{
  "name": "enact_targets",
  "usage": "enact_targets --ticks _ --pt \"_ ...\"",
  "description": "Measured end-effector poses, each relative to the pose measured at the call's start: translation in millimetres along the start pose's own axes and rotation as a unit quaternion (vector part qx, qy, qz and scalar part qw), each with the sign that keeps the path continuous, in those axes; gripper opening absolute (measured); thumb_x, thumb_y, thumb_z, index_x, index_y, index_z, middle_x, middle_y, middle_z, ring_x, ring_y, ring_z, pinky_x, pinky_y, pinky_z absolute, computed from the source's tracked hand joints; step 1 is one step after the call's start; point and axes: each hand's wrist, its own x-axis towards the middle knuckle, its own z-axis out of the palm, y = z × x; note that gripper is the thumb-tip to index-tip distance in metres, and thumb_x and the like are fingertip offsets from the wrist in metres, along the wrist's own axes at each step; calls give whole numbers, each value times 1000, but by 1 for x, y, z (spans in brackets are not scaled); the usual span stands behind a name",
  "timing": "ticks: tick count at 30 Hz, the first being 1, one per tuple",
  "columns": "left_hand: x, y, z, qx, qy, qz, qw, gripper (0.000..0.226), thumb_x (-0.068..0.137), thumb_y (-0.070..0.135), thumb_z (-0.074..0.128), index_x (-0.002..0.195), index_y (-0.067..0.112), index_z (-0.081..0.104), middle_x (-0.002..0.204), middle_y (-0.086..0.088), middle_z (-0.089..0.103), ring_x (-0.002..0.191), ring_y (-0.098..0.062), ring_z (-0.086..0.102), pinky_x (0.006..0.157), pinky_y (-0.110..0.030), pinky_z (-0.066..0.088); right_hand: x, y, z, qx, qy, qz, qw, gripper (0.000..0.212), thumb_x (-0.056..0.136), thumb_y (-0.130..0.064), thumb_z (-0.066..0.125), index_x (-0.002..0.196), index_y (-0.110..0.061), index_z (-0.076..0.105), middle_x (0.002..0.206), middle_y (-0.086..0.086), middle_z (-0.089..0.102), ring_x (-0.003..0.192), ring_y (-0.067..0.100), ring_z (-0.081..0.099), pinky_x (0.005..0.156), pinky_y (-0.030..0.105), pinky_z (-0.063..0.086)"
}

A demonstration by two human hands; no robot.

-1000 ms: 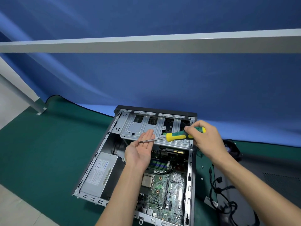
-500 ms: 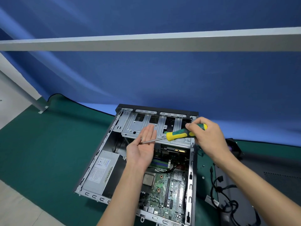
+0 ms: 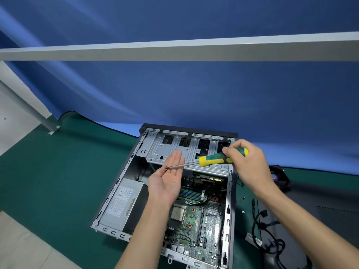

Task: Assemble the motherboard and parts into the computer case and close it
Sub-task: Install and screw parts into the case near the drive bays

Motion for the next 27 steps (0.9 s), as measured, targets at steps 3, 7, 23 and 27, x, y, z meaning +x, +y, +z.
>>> enact_targets --ticks 3,7,23,27 --pt "0 1 -1 30 4 12 999 33 98 3 28 114 -10 54 107 -25 67 91 -34 69 79 -43 52 0 1 0 -3 -3 -8 1000 21 83 -29 64 69 -15 57 42 -10 40 41 11 29 45 25 25" --pt "1 1 -3 49 11 24 998 32 98 2 29 116 -8 54 110 -23 67 92 -32 69 76 -41 54 -2 0 0 -21 -25 -45 998 19 82 -29 65 72 -16 56 44 -13 45 37 7 31 37 17 25" --pt "3 1 -6 16 43 -4 999 37 99 3 25 108 -13 57 100 -25 69 90 -31 67 77 -43 51 -2 -4 -15 -122 -168 -117 971 18 78 -41 64 81 -33 48 68 6 57 53 14 41 53 32 37" --pt "3 1 -7 46 45 9 998 36 99 2 26 113 -13 55 107 -25 67 93 -32 67 73 -41 53 -2 -8 -16 -127 -178 -122 968 20 74 -47 62 82 -34 48 69 7 59 54 17 43 54 38 40"
